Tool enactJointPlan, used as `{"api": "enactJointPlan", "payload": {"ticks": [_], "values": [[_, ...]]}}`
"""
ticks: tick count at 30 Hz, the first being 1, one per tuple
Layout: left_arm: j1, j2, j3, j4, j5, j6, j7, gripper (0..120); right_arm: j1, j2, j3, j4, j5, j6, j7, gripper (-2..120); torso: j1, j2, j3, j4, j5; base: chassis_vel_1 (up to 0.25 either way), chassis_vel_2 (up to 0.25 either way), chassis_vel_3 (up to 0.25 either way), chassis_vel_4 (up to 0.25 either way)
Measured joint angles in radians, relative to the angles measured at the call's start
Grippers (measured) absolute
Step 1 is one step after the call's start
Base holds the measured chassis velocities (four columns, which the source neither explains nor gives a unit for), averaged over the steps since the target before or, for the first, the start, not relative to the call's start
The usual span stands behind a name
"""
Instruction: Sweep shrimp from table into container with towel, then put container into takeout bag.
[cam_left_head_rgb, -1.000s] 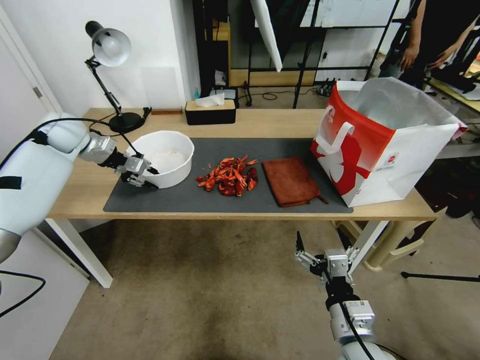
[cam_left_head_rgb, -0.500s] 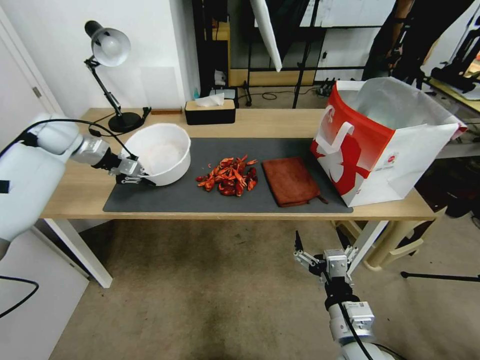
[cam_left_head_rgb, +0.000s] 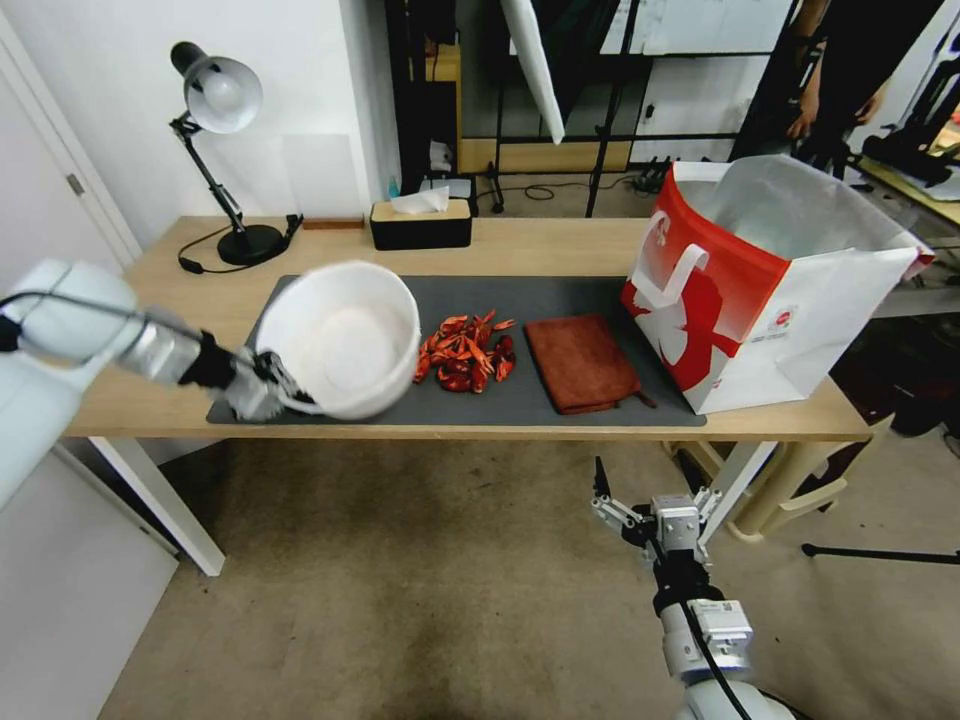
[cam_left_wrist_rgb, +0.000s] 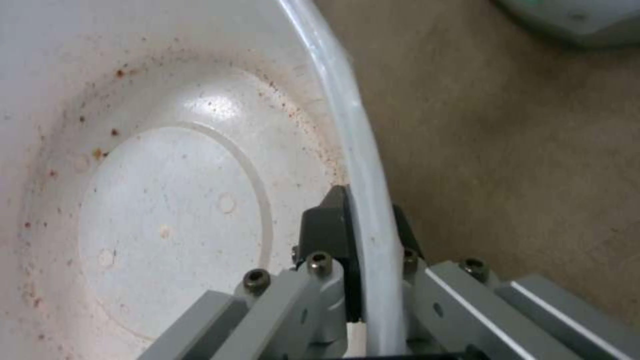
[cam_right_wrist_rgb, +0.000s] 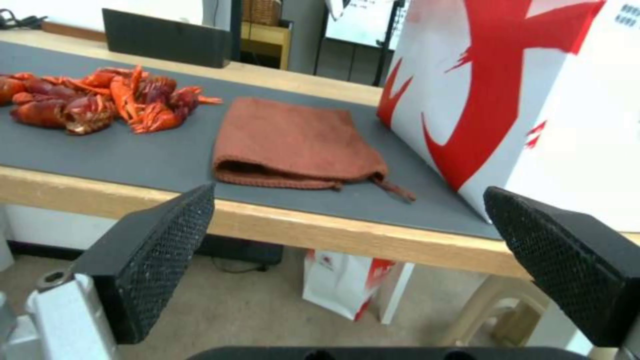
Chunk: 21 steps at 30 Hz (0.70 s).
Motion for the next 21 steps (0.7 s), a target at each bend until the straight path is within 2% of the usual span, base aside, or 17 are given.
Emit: {"api": "enactJointPlan", "payload": {"ticks": [2, 3, 7, 8, 10, 11, 13, 14, 16, 19, 21], "values": [[0.077, 0.006, -0.044, -0.084, 0.028, -0.018, 0.001, 0, -0.002, -0.001, 0.004, 0.008, 0.002, -0.003, -0.001, 100, 0.000, 0.000, 0.000, -0.0004, 0.0000, 0.000, 0.000, 0.000, 0.000], [0.077, 0.006, -0.044, -0.084, 0.028, -0.018, 0.001, 0, -0.002, -0.001, 0.004, 0.008, 0.002, -0.003, -0.001, 100, 0.000, 0.000, 0.000, -0.0004, 0.0000, 0.000, 0.000, 0.000, 0.000], [0.260, 0.011, -0.106, -0.221, 0.107, -0.029, 0.004, 0, -0.006, -0.003, 0.014, 0.022, 0.005, -0.007, -0.002, 100, 0.000, 0.000, 0.000, 0.0000, 0.0001, 0.000, 0.000, 0.000, 0.000], [0.260, 0.011, -0.106, -0.221, 0.107, -0.029, 0.004, 0, -0.006, -0.003, 0.014, 0.022, 0.005, -0.007, -0.002, 100, 0.000, 0.000, 0.000, 0.0000, 0.0001, 0.000, 0.000, 0.000, 0.000], [0.323, -0.002, -0.100, -0.262, 0.143, -0.030, 0.014, 0, -0.007, -0.005, 0.019, 0.029, 0.008, -0.009, -0.004, 100, 0.000, 0.000, 0.000, 0.0001, 0.0002, 0.000, 0.000, 0.000, 0.000], [0.323, -0.002, -0.100, -0.262, 0.143, -0.030, 0.014, 0, -0.007, -0.005, 0.019, 0.029, 0.008, -0.009, -0.004, 100, 0.000, 0.000, 0.000, 0.0001, 0.0002, 0.000, 0.000, 0.000, 0.000], [0.352, -0.027, -0.081, -0.277, 0.187, -0.043, 0.027, 0, -0.007, -0.005, 0.024, 0.037, 0.010, -0.011, -0.005, 100, 0.000, 0.000, 0.000, -0.0002, 0.0000, 0.000, 0.000, 0.000, 0.000], [0.368, -0.053, -0.061, -0.279, 0.236, -0.058, 0.034, 0, -0.008, -0.005, 0.029, 0.046, 0.011, -0.014, -0.005, 100, 0.000, 0.000, 0.000, -0.0003, 0.0001, 0.000, 0.000, 0.000, 0.000], [0.373, -0.066, -0.050, -0.275, 0.252, -0.062, 0.037, 0, -0.010, -0.006, 0.030, 0.052, 0.012, -0.016, -0.005, 100, 0.000, 0.000, 0.000, -0.0002, -0.0001, 0.000, 0.000, 0.000, 0.000], [0.380, -0.089, -0.028, -0.257, 0.276, -0.065, 0.039, 0, -0.013, -0.006, 0.033, 0.063, 0.014, -0.017, -0.005, 100, 0.000, 0.000, 0.000, -0.0002, 0.0001, 0.000, 0.000, 0.000, 0.000], [0.382, -0.118, -0.006, -0.222, 0.301, -0.070, 0.046, 0, -0.017, -0.005, 0.035, 0.075, 0.016, -0.017, -0.006, 100, 0.000, 0.000, 0.000, -0.0003, 0.0001, 0.000, 0.000, 0.000, 0.000]]}}
